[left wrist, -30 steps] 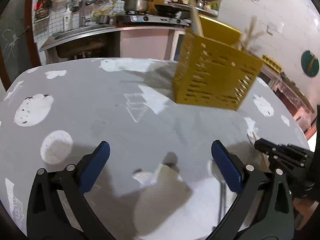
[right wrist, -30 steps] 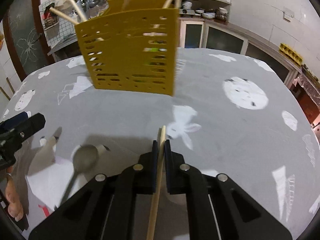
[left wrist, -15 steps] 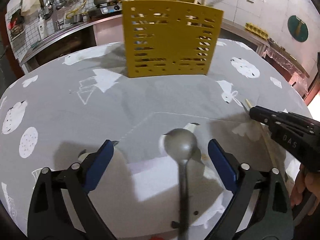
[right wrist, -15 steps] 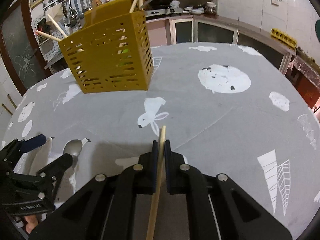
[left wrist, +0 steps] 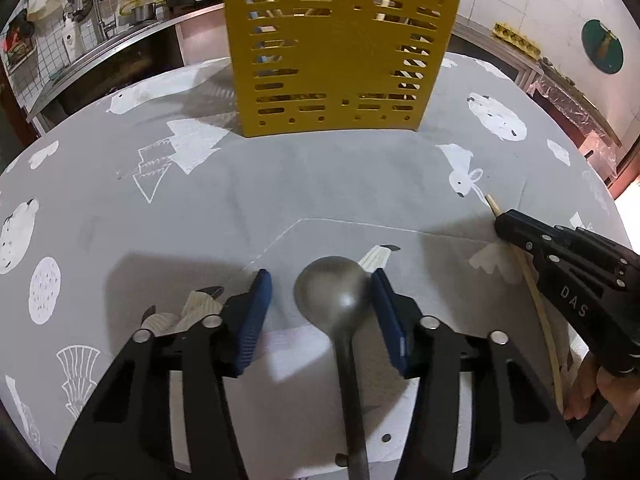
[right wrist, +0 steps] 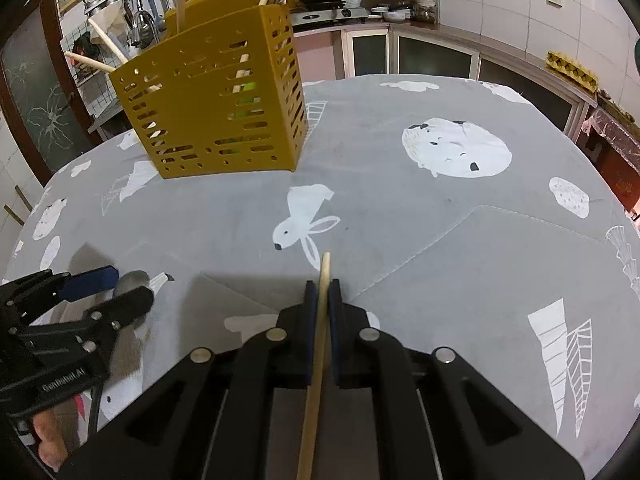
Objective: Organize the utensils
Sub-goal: 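Lift the chopstick and grey spoon and carry them above the yellow holder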
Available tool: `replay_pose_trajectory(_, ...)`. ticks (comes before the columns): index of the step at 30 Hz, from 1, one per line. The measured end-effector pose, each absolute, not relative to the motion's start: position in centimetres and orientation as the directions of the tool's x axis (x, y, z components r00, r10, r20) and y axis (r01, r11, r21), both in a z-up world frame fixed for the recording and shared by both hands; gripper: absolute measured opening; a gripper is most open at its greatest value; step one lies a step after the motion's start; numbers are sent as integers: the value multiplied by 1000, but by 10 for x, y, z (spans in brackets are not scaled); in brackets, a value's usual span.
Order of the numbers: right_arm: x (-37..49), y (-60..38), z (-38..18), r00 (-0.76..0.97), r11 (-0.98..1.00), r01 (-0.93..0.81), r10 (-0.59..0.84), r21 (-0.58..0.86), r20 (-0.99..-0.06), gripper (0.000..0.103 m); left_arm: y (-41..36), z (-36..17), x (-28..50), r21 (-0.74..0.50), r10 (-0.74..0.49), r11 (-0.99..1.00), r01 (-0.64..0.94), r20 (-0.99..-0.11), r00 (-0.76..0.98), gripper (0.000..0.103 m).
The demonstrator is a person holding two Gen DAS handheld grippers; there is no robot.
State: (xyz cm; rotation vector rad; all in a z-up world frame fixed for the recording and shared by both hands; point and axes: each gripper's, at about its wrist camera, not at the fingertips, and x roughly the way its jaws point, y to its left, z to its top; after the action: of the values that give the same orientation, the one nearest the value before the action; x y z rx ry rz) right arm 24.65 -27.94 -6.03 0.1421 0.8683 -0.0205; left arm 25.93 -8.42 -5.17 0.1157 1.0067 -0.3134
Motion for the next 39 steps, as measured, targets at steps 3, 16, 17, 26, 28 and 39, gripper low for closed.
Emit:
replay_pose_trajectory(3, 246, -279, -60, 649, 990, 81, 37, 118, -760, 7, -81, -51, 258, -45, -203, 950, 308, -839, 506, 38)
replay_pose_trajectory(16, 233, -272, -41, 711, 989, 64, 47, 132, -702, 6, -72, -39, 249, -33, -213, 950, 309, -795, 568, 35)
replay_pose_trajectory(17, 231, -272, -38, 719, 988, 64, 50, 138, -693, 6, -72, -36, 248, -29, -213, 950, 310, -787, 579, 35)
replay_pose_trajectory(26, 217, -275, -14, 790, 983, 62, 56, 171, -610, 7, -63, -2, 233, -6, -225, 952, 306, -692, 686, 35)
replay_pose_trajectory(28, 221, -277, -19, 778, 984, 70, 48, 162, -627, 7, -61, 3, 231, -4, -226, 953, 304, -677, 700, 35)
replay_pose_trajectory(39, 243, -281, -43, 701, 991, 100, -9, 86, -713, 43, -52, -12, 244, -12, -208, 958, 285, -714, 668, 35)
